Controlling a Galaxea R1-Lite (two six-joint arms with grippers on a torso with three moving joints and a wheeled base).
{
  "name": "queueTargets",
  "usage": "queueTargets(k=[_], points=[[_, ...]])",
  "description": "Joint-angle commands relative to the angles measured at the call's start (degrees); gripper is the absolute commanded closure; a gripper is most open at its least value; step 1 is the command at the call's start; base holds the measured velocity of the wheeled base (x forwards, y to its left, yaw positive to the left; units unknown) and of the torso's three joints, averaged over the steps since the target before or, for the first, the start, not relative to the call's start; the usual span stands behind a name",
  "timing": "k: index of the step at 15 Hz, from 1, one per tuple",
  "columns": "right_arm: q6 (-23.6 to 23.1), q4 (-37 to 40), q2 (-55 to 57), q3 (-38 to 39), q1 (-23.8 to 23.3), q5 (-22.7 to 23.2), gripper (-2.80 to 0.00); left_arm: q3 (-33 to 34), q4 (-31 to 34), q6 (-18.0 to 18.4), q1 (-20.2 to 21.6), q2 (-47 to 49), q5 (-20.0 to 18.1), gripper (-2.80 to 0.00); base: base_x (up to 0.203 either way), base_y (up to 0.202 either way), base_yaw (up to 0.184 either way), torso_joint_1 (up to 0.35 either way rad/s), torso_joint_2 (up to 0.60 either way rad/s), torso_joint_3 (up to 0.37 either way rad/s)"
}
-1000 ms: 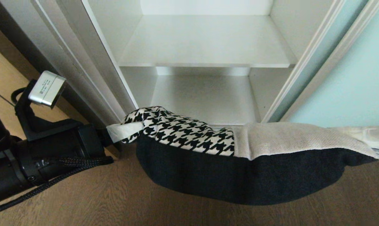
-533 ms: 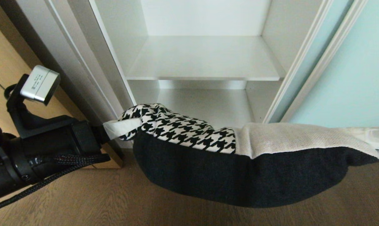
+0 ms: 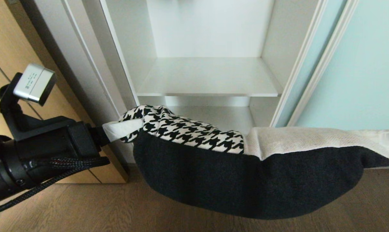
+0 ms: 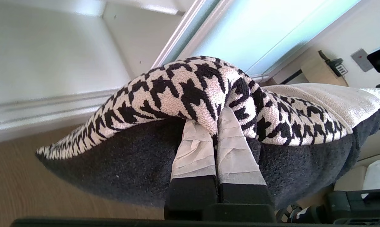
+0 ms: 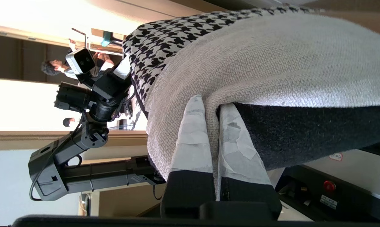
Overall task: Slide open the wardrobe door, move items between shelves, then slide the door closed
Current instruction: Place the pillow on the higher shelf
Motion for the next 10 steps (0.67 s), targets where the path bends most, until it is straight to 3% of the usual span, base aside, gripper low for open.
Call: queueTargets(k=[1,10], points=[[0.2,0.0,0.2,0.0,0.0,0.2,0.0,0.0,-0.3,-0.2,0.0,0.1,-0.2,0.0,0.0,0.0,0.0,-0.006,0.0,0.204],[0.4,0.0,0.6,0.0,0.0,0.3,0.0,0.5,-0.3,-0.3,-0.1,0.2,-0.4,0.0,0.0,0.0,0.0,0.0,0.0,0.201]])
